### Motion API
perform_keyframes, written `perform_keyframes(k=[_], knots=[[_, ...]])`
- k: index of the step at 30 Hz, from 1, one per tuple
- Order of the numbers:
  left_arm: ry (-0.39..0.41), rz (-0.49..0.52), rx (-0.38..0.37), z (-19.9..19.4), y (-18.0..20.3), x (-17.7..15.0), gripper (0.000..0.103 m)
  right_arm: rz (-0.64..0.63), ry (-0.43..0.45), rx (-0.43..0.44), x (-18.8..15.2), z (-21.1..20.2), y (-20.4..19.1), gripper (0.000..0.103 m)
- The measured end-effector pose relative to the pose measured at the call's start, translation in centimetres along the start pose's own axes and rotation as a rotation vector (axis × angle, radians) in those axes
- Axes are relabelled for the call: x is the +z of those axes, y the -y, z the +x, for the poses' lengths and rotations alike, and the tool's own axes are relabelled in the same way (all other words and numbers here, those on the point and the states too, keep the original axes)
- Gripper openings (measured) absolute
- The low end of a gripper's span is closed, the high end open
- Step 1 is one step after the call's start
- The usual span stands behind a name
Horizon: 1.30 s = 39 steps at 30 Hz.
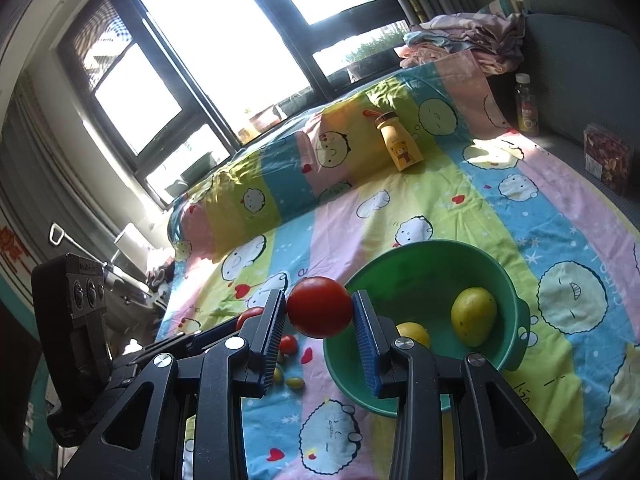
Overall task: Organize fruits
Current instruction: 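Lower the tomatoes into the basin and open both tools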
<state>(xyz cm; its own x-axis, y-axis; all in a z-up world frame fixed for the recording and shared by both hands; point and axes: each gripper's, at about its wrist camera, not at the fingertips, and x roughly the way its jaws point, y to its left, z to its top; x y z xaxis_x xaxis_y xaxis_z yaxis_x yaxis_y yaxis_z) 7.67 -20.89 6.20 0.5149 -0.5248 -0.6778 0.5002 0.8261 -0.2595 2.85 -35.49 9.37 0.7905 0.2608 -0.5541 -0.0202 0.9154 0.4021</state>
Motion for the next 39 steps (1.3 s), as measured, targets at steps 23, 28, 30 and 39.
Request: perform_keyframes(k=[23,28,30,39], knots=[[-0.243,0.0,-0.075,10.7,1.2,-2.1,0.029,0.098,-0.18,-0.195,-2.7,6.2,7.1,0.037],[-0.266,0.013,-0.081,11.3,1.9,-2.6,0.029,0.102,-0.204,-0.222,-3.1,6.5,7.4,0.037],[-0.268,0.022,-0.085,11.2,2.1,-2.7,0.029,0.098,-0.205,-0.237,-3.3,6.5,7.3,0.037],[-0.282,0.013,-0.086,11.3,2.3,-2.8,0.032,0.101,-0.196,-0.283,-3.4,6.1,7.3,0.037]])
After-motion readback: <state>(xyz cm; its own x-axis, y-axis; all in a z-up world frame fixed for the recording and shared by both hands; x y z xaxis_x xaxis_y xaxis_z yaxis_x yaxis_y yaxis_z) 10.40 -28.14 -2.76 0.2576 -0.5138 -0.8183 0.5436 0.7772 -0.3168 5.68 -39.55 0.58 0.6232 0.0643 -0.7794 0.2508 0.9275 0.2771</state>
